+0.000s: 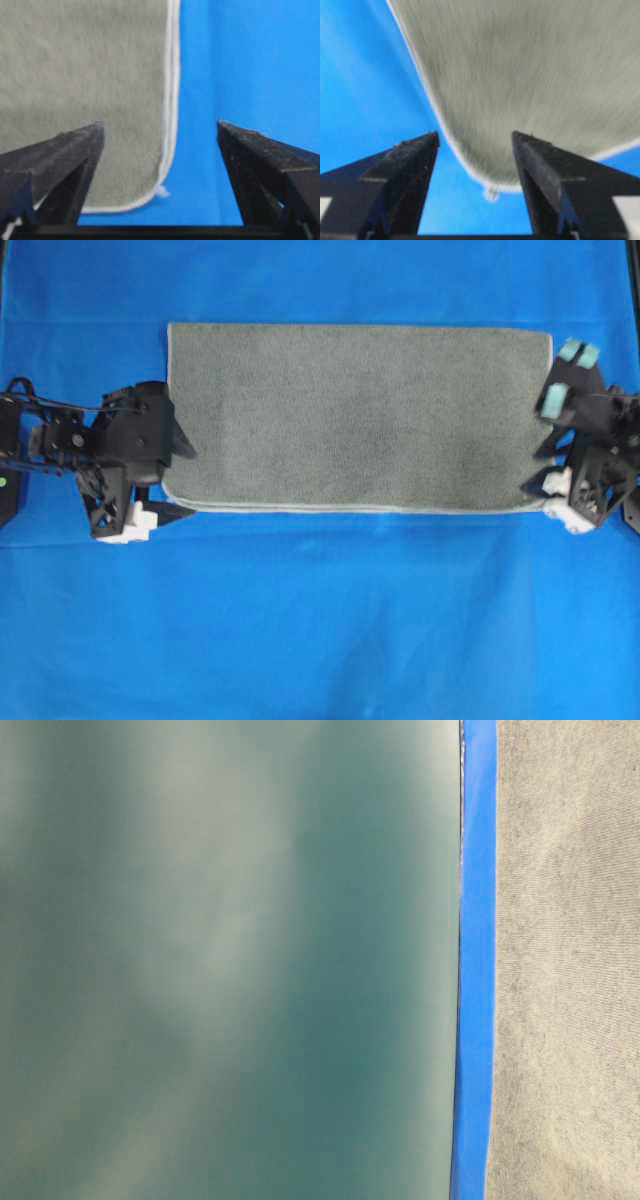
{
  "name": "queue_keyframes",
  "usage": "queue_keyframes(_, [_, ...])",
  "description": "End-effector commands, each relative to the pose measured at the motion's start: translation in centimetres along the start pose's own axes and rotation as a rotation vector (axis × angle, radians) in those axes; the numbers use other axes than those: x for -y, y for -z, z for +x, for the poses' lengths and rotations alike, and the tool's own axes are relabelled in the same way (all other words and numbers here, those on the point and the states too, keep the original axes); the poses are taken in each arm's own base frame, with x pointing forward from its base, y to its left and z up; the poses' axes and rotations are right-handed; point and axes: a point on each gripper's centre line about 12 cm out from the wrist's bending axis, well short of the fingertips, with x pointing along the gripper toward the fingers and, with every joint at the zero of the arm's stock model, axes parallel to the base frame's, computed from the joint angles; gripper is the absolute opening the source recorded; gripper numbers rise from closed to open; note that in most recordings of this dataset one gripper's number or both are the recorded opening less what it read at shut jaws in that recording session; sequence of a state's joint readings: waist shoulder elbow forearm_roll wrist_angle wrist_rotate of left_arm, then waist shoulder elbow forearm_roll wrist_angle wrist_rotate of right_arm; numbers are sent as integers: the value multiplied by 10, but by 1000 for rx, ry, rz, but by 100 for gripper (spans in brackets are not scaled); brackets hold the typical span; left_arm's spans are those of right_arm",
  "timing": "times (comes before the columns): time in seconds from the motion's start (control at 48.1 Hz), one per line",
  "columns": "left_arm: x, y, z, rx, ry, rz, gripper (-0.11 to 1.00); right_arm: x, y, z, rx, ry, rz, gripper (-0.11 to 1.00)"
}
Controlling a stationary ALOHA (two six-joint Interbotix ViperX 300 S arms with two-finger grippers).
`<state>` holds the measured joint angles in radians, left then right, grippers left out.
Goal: Fold a large towel.
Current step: 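Release the near edge and regrasp the towel's far corners with both grippers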
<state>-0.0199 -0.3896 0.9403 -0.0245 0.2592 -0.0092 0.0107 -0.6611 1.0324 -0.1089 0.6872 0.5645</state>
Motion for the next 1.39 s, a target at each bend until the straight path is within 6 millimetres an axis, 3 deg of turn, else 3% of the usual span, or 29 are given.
queue_keyframes(0.0, [-18,-24,-16,93,-47,-6,85,9,-19,-16,107,46,-41,62])
queue_keyframes(0.145, [-62,-29,-18,133,-167,7,81,54,-37,-17,195,221,27,62])
queue_keyframes(0.333, [-120,-16,-4,88,-302,-31,81,106,-41,3,153,377,134,62])
queue_keyframes(0.499, [-157,9,22,4,-358,-119,81,131,-37,36,60,415,159,62])
queue_keyframes(0.707, [-184,35,53,-89,-375,-178,81,154,-35,65,-32,446,151,62])
queue_keyframes(0.852, [-195,46,64,-116,-384,-204,81,169,-35,75,-36,456,146,62])
queue_keyframes(0.977, [-192,61,75,-191,-358,-218,75,173,-34,83,-36,443,138,62])
queue_keyframes(1.039, [-190,66,78,-224,-344,-223,64,173,-32,87,-38,431,133,61])
queue_keyframes(1.122, [-188,71,79,-249,-334,-227,40,171,-29,92,-37,413,125,57])
queue_keyframes(1.185, [-185,71,79,-256,-329,-228,22,171,-27,94,-30,401,123,45])
queue_keyframes(1.268, [-180,70,81,-263,-316,-215,7,170,-26,94,-27,397,127,20])
queue_keyframes(1.33, [-174,69,83,-277,-301,-202,5,169,-25,92,-25,398,133,4])
queue_keyframes(1.372, [-172,67,82,-287,-293,-199,5,168,-25,90,-22,398,135,3])
